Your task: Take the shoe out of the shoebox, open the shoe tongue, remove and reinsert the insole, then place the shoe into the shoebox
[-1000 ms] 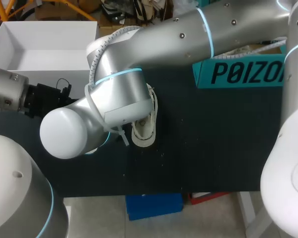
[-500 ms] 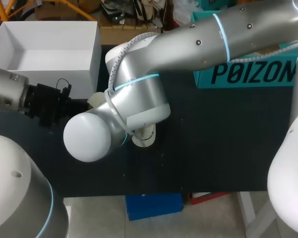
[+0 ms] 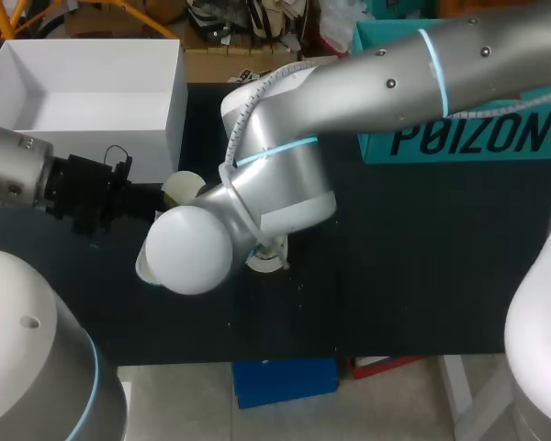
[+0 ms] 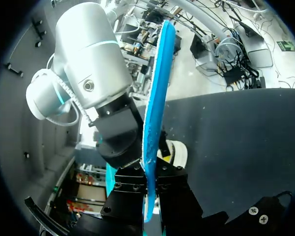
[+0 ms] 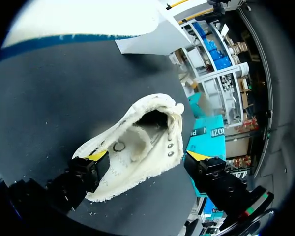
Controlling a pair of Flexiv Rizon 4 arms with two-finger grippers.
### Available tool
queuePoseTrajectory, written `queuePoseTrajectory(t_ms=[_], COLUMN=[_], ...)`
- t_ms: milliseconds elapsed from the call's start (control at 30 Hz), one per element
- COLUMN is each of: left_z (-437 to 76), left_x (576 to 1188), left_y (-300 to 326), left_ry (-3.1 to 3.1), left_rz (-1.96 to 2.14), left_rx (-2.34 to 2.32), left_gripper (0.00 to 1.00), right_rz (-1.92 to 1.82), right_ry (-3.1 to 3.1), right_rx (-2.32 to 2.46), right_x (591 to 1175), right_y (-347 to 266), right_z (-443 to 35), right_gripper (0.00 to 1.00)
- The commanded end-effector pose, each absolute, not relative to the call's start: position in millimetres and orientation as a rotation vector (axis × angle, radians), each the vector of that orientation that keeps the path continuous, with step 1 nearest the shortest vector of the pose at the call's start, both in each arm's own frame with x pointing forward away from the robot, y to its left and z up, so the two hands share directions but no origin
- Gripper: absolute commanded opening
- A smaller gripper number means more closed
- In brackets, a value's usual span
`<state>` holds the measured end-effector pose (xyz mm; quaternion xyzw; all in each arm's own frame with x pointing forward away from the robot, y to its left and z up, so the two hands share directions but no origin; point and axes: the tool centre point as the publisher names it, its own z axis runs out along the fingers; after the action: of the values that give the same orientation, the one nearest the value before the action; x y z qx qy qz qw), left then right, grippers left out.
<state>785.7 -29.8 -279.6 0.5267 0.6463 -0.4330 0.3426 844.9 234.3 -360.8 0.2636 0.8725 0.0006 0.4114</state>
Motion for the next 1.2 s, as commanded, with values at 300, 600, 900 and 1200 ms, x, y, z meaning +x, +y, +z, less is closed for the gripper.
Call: queuePoseTrajectory(t_ms=[300, 600, 900, 1200], left_z=[-279.1, -279.1, -279.1, -279.1], left_x=[785.6, 785.6, 785.6, 785.6], left_y=[-29.9, -29.9, -29.9, -29.9], left_ry=[1.684, 1.684, 1.684, 1.684], left_rz=[-1.124, -1.124, -1.124, -1.124], left_rx=[1.373, 1.373, 1.373, 1.373], left_gripper=[0.00, 0.00, 0.00, 0.00], right_rz=[0.015, 0.025, 0.028, 0.027], right_ry=[2.199, 2.206, 2.212, 2.217], right_rx=[0.639, 0.625, 0.631, 0.624], right_x=[865.4, 879.2, 884.8, 889.0], right_y=[235.8, 237.8, 233.0, 231.2], right_z=[-367.8, -376.1, -383.7, -386.2], right_gripper=[0.71, 0.73, 0.46, 0.04])
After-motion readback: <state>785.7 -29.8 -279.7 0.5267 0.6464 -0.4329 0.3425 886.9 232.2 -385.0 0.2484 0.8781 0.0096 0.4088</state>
